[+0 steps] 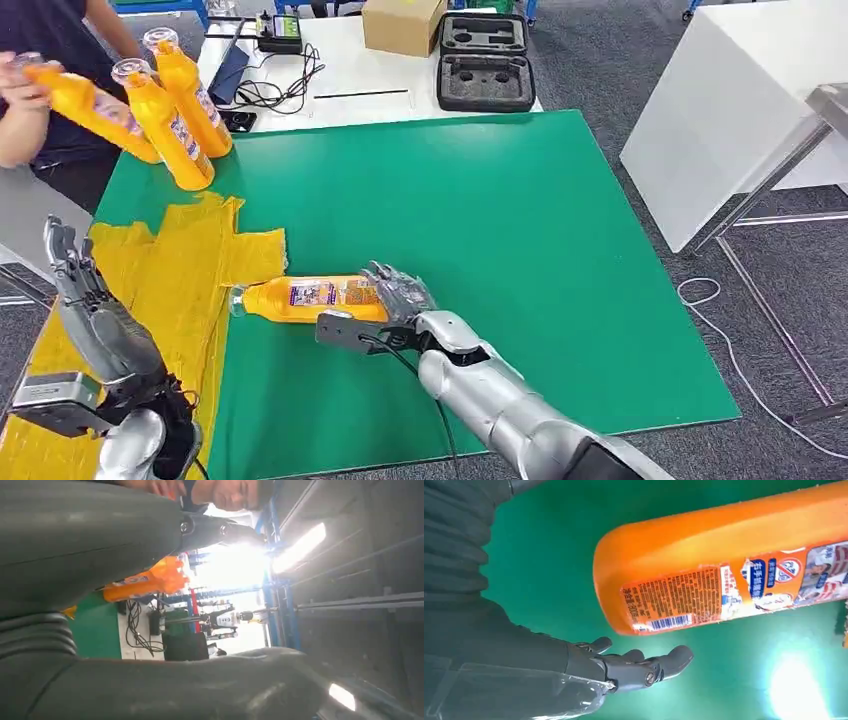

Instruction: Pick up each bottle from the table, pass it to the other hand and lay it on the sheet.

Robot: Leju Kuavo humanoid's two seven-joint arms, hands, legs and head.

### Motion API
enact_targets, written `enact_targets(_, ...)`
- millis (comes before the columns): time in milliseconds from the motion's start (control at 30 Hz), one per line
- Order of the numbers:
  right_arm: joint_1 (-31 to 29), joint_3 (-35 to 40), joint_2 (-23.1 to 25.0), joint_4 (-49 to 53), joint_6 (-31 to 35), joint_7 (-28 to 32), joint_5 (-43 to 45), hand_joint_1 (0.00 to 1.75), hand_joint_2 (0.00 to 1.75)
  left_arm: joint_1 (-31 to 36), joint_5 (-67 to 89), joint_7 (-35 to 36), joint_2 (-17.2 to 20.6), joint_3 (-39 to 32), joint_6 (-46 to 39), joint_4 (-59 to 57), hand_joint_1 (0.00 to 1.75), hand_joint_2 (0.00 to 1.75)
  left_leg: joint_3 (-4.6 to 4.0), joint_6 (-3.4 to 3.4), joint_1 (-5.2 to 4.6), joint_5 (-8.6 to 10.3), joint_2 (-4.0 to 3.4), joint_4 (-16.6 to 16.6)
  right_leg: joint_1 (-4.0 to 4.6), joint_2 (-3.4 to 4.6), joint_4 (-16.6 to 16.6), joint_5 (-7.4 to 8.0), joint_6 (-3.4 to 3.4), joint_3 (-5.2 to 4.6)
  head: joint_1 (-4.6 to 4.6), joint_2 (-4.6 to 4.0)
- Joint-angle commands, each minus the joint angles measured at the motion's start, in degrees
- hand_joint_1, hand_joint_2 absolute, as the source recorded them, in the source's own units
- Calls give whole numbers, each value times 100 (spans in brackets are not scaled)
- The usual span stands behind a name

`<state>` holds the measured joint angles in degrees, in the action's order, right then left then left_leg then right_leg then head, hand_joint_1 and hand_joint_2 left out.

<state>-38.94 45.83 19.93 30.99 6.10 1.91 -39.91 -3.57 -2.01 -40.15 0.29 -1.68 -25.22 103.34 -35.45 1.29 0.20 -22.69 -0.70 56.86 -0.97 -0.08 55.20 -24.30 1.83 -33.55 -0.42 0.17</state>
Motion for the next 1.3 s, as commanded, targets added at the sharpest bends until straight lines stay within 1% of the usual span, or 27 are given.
enact_targets(33,-157,90,-136,108,-153,-99,-70,0,175,196,-129,15,21,75,-2,-237,0,0,19,-7,5,-8,21,4,5,-16,1,-11,-10,26,2,0)
enact_targets(100,-206,85,-129,69,-186,-101,-75,0,175,246,-143,15,30,89,13,-314,0,0,9,-4,2,-2,14,0,2,-11,-1,-5,-6,12,0,0)
enact_targets(133,-240,78,-121,30,-209,-108,-75,0,175,288,-140,15,30,101,23,-370,0,0,20,-8,6,-10,20,5,6,-14,3,-12,-11,25,0,0)
enact_targets(300,-352,40,-44,-198,-222,-65,-88,0,175,472,-115,15,-13,94,73,-509,0,0,12,-4,3,-3,22,2,2,-18,1,-8,-7,17,0,0)
enact_targets(433,-354,39,-41,-203,-220,-61,-89,0,175,479,-114,15,-14,91,77,-514,0,0,9,-3,0,0,13,-2,0,-10,0,-4,-5,11,0,0)
enact_targets(467,-354,39,-41,-203,-220,-61,-89,0,175,479,-114,15,-14,91,77,-514,0,0,18,-5,3,-6,19,2,3,-14,1,-9,-9,23,2,0)
enact_targets(533,-354,39,-41,-203,-220,-61,-89,0,175,479,-114,15,-14,91,77,-514,0,0,7,-3,-1,1,14,-2,-1,-12,-1,-3,-5,10,0,0)
enact_targets(633,-354,39,-41,-203,-220,-61,-89,0,175,479,-114,15,-14,91,77,-514,0,0,20,-6,5,-8,21,4,5,-15,2,-12,-10,26,0,0)
enact_targets(900,-354,39,-41,-203,-220,-61,-89,0,175,479,-114,15,-14,91,77,-514,0,0,6,-2,0,0,12,-2,0,-10,-1,-3,-4,9,2,0)
enact_targets(1000,-360,30,-33,-208,-214,-51,-95,0,175,487,-110,15,-27,69,93,-506,0,0,18,-6,3,-7,18,2,3,-13,1,-10,-9,22,0,0)
enact_targets(1300,-423,42,-16,-309,-255,74,-110,0,175,663,-101,15,-24,10,-29,-589,0,0,11,-4,2,-2,18,1,2,-15,1,-6,-7,16,0,0)
